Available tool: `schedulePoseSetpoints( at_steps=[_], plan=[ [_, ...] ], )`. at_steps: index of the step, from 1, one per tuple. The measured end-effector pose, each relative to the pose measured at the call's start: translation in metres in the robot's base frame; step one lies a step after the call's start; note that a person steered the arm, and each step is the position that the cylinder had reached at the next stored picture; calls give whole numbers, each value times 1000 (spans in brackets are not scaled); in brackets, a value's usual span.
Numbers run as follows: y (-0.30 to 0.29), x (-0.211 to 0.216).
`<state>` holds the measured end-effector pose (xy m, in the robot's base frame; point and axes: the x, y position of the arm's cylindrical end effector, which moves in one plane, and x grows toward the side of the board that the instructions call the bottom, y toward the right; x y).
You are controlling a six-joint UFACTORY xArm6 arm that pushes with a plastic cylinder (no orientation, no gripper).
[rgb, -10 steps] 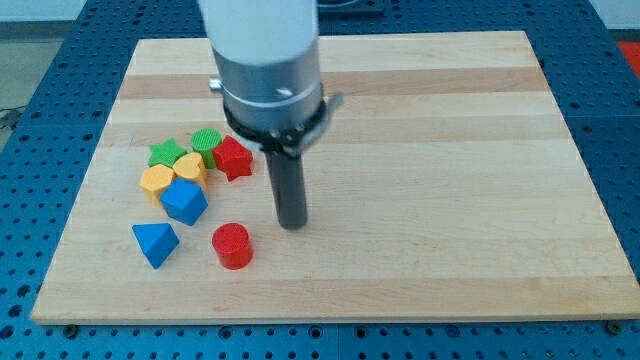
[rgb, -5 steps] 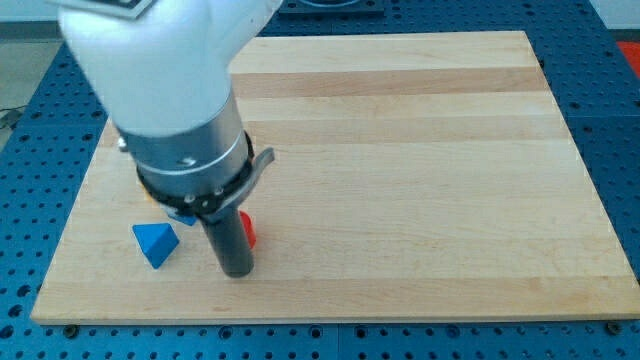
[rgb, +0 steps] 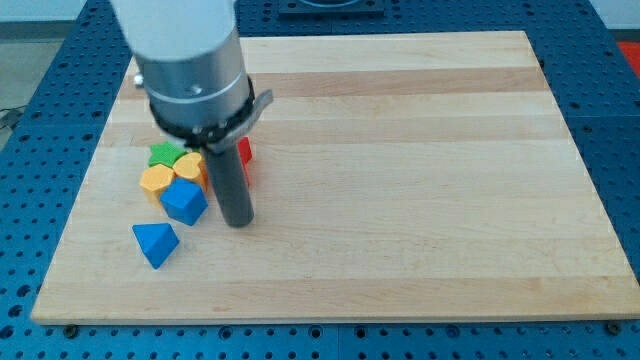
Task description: Move the red circle down to the red star
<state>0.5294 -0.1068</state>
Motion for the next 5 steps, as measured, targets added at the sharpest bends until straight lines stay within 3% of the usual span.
schedulePoseSetpoints(
  at_steps=[2,4,5],
  plan=[
    [-19,73],
    [-176,68],
    [-182,60]
  ],
)
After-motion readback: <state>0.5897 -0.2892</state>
